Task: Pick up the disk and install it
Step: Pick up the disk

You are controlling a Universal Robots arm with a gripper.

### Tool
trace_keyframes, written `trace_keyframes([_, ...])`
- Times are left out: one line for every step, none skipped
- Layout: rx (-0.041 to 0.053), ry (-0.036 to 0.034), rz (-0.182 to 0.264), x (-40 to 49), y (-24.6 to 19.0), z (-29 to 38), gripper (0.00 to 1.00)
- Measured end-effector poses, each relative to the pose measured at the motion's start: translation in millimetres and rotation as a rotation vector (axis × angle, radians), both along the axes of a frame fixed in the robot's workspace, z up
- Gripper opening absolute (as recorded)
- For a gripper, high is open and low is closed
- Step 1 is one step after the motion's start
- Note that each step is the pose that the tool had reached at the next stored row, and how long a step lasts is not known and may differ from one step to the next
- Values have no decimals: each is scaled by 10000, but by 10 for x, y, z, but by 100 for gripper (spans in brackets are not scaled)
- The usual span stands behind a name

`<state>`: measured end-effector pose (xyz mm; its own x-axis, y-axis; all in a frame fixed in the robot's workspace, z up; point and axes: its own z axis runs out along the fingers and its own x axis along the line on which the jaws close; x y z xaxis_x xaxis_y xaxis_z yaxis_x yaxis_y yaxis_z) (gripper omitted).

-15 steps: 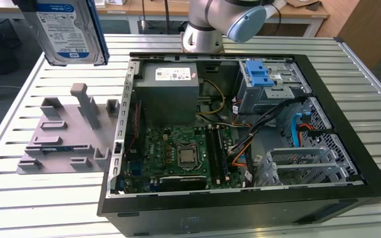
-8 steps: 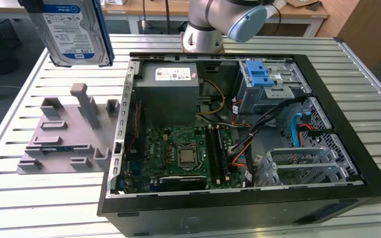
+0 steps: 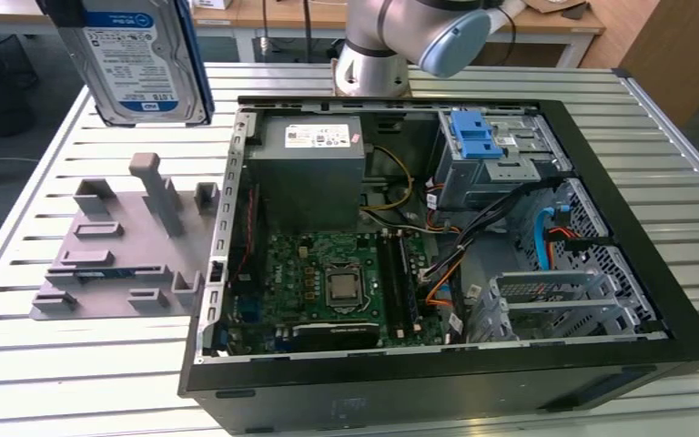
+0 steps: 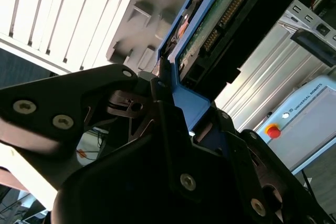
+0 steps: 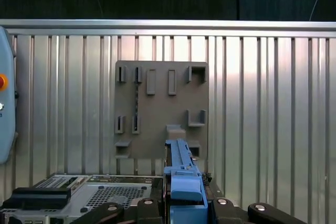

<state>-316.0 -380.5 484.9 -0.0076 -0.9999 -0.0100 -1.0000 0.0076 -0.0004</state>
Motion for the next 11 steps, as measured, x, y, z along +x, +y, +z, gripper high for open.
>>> trace_keyframes([1,-1,1,20,-7,-1,37])
trace_keyframes([1,-1,0,40,-13,-1,37])
trace_keyframes([1,-1,1,62,-19,-1,37])
trace_keyframes([1,-1,-1,84,-24,-1,37])
trace_keyframes([1,-1,0,109,-30,-1,37])
trace_keyframes([1,-1,-1,132,-34,-1,37])
trace_keyframes([1,-1,0,154,-39,-1,37])
trace_keyframes([0,0,0,179,-43,0,37])
trace_keyframes([1,-1,0,204,-46,-1,37])
trace_keyframes([1,-1,1,233,-48,-1,37])
trace_keyframes([1,0,0,262,-49,0,37])
